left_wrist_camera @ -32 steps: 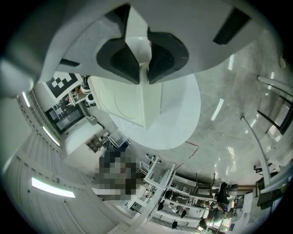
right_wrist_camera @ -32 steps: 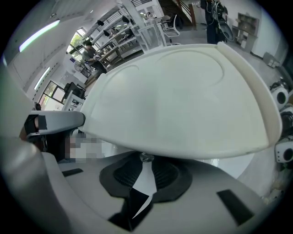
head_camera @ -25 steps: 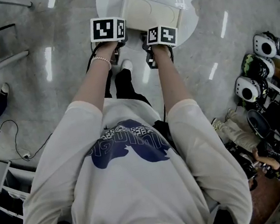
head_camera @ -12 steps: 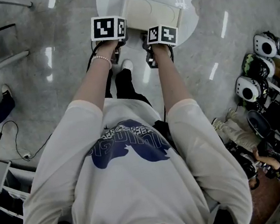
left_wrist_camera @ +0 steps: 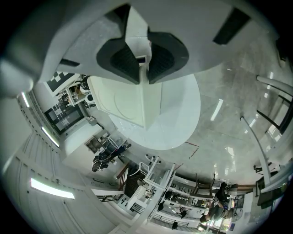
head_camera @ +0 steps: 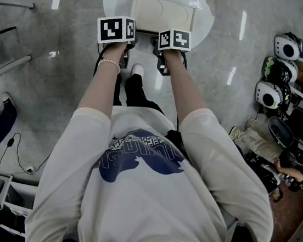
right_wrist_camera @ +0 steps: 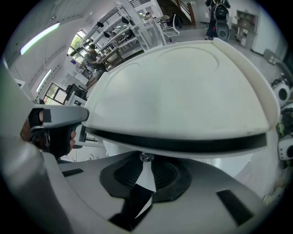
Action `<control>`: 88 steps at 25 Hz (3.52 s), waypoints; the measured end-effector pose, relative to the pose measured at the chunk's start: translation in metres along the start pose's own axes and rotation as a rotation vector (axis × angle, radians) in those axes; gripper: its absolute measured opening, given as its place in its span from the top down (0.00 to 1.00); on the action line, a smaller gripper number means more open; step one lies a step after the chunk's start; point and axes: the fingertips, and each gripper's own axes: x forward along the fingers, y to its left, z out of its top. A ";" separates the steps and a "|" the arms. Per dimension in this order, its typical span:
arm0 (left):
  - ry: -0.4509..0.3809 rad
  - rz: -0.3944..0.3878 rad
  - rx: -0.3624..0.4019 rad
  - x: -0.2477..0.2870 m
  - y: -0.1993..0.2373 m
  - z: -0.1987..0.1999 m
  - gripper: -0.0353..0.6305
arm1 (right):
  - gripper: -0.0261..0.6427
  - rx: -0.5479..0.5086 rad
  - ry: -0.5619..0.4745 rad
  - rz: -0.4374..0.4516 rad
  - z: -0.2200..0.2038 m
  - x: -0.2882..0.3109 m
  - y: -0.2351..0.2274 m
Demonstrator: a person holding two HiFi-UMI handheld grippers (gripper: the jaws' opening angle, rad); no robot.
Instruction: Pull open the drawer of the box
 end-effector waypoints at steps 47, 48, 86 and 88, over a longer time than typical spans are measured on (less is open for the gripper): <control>0.005 0.002 -0.002 -0.001 0.000 0.002 0.84 | 0.88 0.002 -0.004 0.020 -0.034 -0.005 0.005; 0.005 0.002 -0.002 -0.001 0.000 0.002 0.84 | 0.88 0.002 -0.004 0.021 -0.035 -0.005 0.005; 0.016 0.004 -0.007 0.002 0.000 0.000 0.84 | 0.89 -0.003 0.006 0.039 -0.067 -0.005 0.008; 0.015 0.003 -0.007 0.002 0.000 0.000 0.84 | 0.89 -0.005 0.008 0.040 -0.070 -0.006 0.008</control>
